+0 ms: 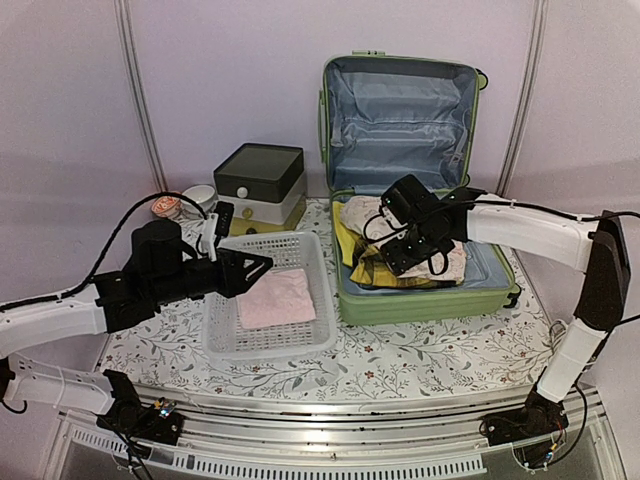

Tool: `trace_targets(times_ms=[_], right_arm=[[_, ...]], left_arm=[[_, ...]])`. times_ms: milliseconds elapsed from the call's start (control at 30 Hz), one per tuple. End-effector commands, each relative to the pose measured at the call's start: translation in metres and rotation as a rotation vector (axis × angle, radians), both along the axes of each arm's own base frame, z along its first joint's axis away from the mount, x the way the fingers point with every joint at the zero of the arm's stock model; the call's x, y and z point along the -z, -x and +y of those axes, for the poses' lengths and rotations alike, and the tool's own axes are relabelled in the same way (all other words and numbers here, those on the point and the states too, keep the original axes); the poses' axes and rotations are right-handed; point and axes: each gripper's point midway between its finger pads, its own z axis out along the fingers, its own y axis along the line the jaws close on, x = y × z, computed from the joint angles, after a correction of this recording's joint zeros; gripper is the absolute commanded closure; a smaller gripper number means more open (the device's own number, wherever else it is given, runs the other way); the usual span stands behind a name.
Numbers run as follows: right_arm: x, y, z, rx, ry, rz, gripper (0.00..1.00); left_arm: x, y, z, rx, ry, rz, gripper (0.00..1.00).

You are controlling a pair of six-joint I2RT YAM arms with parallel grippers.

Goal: Open, take out, and arrange the luggage
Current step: Pick up the clothes from the opened luggage.

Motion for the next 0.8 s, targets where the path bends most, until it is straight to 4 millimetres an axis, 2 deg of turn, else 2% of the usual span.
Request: trace_targets(times_ms=[0,200,267,333,400,567,667,767], right_arm=[[0.018,-0.003,-0.003,0.004,0.039,0.009,0.27],[0.032,-0.010,-0.004,0.016,0.075,0.003,0.29],[0.035,-0.013,-0.004,0.022,0.091,-0.001,0.36],[0.036,-0.016,-0.005,0.029,0.106,-0.006,0.49],[0.032,-0.017,-0.005,0.036,0.106,-0.015,0.65],[0.009,-0.016,-0.006,0.037,0.071,-0.048,0.91],[-0.004,-0.013,-0.007,0.028,0.053,-0.052,0.96],[-0.017,-0.008,-0.006,0.017,0.034,-0.045,0.97]], left_arm=[[-0.017,-0.007,-0.001,-0.013,0.031,-0.038,0.63],[-0.018,-0.008,0.000,-0.021,0.034,-0.037,0.62],[-0.017,-0.008,0.001,-0.023,0.031,-0.036,0.62],[-0.018,-0.008,0.001,-0.023,0.030,-0.036,0.62],[-0.019,-0.008,0.001,-0.025,0.029,-0.035,0.62],[-0.020,-0.009,0.002,-0.028,0.028,-0.036,0.62],[-0.021,-0.009,0.001,-0.026,0.031,-0.035,0.62],[-0.020,-0.008,-0.001,-0.018,0.035,-0.028,0.62]])
